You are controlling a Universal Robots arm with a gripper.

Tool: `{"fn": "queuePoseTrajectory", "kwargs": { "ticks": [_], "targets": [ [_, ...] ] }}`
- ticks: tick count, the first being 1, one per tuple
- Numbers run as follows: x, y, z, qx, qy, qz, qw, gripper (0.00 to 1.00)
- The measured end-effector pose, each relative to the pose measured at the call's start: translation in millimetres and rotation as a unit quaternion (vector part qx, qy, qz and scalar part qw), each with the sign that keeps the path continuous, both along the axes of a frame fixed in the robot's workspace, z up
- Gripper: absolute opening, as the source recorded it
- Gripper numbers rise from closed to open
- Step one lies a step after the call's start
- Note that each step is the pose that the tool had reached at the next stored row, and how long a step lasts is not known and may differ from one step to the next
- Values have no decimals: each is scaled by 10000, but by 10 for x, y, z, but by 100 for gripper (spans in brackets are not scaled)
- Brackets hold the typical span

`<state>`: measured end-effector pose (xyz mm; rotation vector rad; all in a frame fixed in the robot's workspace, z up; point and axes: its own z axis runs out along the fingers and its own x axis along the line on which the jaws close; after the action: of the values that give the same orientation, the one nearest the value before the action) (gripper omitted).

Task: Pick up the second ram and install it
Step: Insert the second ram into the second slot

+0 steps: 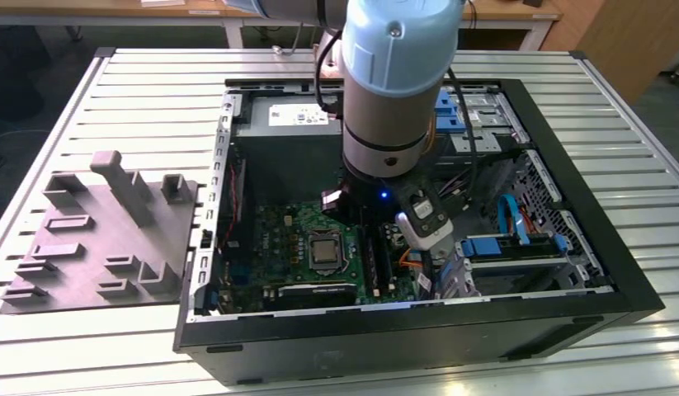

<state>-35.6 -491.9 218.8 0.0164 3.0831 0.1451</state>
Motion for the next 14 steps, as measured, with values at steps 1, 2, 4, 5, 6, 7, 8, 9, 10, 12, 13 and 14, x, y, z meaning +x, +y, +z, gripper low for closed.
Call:
{"fn": "queuePoseTrajectory", "kwargs": {
  "ticks": [1,2,4,5,6,7,8,9,10,12,13,14],
  "targets": [
    [0,0,0,17,-1,0,10000,12],
    [0,0,0,29,-1,0,10000,12],
    [1,1,-1,41,-1,1,10000,12],
    [1,1,-1,45,-1,1,10000,12],
    [1,1,-1,47,-1,1,10000,12],
    [1,1,-2,50,-1,1,10000,12],
    [1,1,-2,52,-2,1,10000,12],
    [1,1,-2,53,-1,1,10000,12],
    [1,1,-2,53,-1,1,10000,12],
    [1,1,-2,54,-1,1,10000,12],
    [1,1,-2,56,-1,1,10000,12],
    [0,0,-2,59,-1,1,10000,12]
  ]
}}
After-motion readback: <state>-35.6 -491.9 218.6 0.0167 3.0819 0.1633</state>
